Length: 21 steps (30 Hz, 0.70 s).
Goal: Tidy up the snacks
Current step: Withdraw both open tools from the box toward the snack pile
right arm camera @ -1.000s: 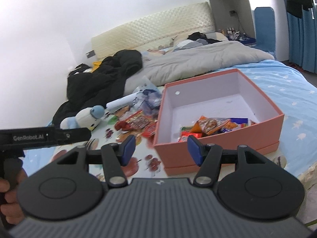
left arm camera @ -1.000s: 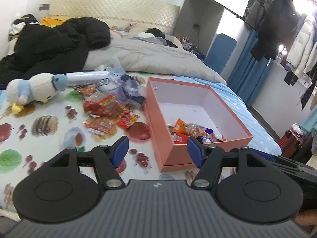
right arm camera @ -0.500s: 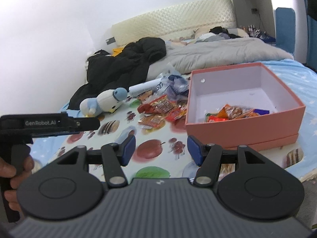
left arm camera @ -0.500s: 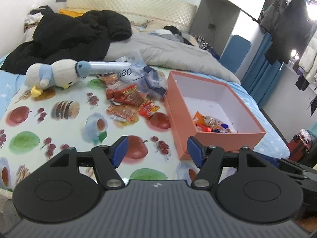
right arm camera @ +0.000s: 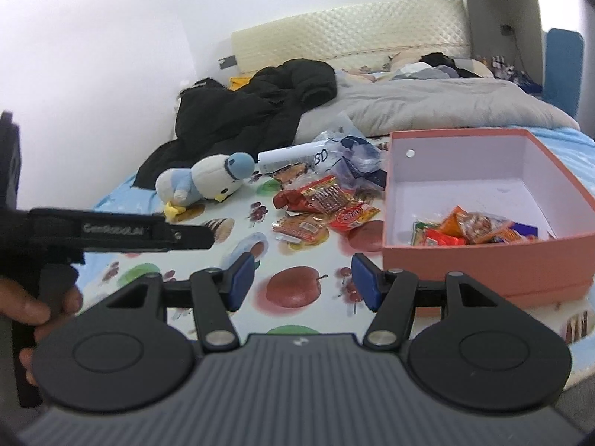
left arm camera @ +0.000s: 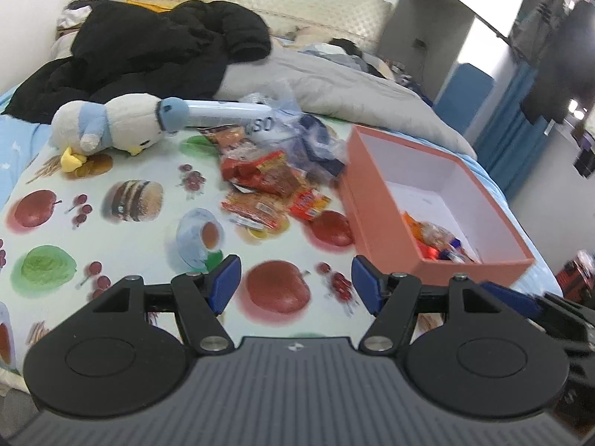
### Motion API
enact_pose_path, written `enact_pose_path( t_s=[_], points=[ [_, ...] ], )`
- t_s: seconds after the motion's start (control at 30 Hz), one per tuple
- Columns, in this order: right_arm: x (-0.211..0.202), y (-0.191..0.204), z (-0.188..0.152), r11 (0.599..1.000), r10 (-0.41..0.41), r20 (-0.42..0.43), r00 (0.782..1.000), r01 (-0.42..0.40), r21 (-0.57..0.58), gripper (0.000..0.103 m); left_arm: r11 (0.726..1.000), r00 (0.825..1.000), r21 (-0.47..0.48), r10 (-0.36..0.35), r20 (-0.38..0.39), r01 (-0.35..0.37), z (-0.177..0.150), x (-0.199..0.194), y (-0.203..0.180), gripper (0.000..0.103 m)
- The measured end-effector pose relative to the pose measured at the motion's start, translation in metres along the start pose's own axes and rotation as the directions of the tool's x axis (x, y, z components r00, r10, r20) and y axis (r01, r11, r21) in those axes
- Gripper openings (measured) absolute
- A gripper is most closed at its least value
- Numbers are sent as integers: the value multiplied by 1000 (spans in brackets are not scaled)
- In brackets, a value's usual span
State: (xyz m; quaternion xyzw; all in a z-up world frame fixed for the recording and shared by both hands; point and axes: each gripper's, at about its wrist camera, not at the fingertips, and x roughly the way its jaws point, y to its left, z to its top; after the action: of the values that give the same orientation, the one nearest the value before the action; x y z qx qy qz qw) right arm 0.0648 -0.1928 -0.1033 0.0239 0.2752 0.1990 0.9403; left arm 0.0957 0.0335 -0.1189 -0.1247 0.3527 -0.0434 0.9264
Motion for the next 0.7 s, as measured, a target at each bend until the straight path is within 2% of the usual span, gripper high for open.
enact_pose_path(
  t_s=[0.2, 0.43, 0.6, 0.7],
  points=[
    [19, 0, 5, 1000, -4, -10, 1000, 4, -30, 60, 999, 1000, -40, -2, -3, 2, 11, 38, 24, 71],
    [51, 12, 6, 996, 3, 0, 1000, -3, -87, 60, 989, 999, -144, -31, -5, 30, 22, 79, 63, 69],
    [87, 26, 7, 990, -22, 14, 1000, 23, -139, 60, 981, 999, -192, -32, -6, 30, 32, 109, 90, 68],
    [115, 28, 10, 989, -50, 6, 999, 50, -142, 58, 976, 999, -216, -36, -30, 29, 36, 134, 105, 64]
  ],
)
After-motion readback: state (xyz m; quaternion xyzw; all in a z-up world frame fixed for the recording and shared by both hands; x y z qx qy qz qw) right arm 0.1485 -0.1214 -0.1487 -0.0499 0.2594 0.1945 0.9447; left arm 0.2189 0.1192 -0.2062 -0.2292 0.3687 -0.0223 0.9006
